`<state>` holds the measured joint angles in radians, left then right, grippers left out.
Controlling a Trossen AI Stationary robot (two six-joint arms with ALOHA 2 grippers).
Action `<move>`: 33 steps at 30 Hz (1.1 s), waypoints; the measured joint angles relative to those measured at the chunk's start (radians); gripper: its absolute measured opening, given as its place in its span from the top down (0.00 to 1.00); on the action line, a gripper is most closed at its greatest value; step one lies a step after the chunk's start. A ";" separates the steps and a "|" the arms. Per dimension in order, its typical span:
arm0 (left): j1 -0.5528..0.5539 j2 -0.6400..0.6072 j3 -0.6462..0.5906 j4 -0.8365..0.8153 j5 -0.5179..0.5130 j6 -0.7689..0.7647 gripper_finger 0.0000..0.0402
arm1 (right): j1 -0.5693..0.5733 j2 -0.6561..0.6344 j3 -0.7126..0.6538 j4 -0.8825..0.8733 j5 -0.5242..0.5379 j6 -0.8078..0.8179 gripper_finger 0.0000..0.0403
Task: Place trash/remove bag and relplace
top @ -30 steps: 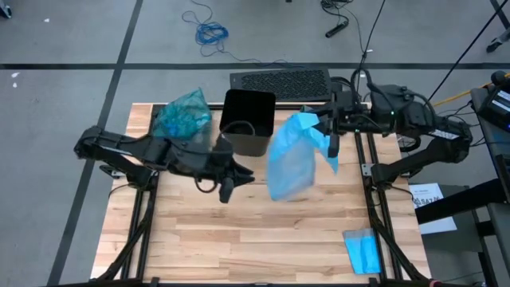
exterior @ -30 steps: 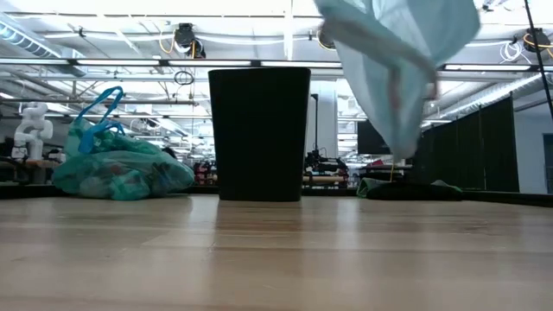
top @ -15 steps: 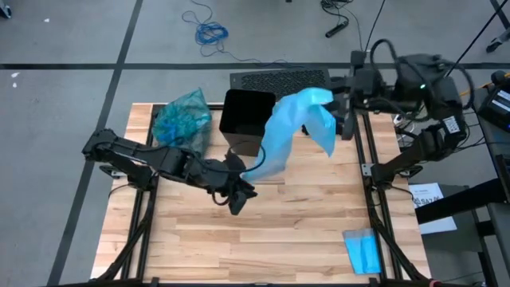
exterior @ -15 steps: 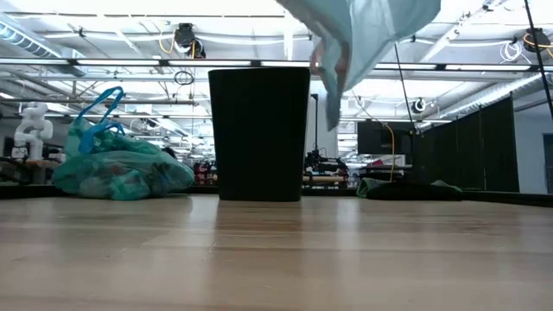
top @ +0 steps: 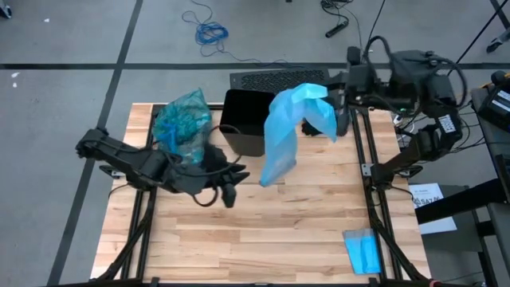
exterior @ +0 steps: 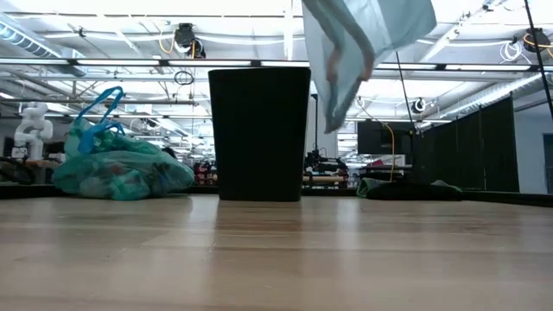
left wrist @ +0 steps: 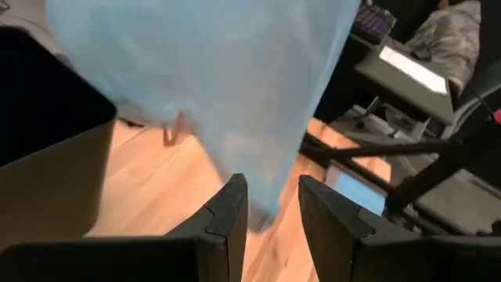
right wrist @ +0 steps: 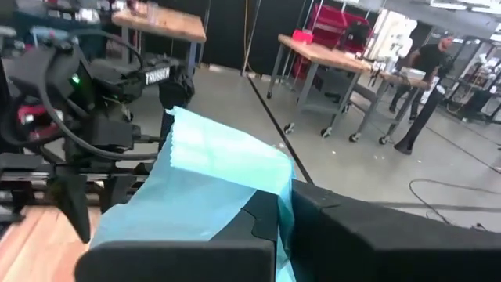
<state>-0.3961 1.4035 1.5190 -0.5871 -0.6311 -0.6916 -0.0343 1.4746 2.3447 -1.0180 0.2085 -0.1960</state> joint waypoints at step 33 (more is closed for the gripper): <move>0.205 0.126 -0.001 0.030 0.308 -0.089 0.95 | -0.083 0.038 -0.001 -0.034 -0.053 0.014 1.00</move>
<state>-0.1913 1.5299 1.5181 -0.5574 -0.3233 -0.7804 -0.1177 1.5127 2.3440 -1.0517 0.1551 -0.1821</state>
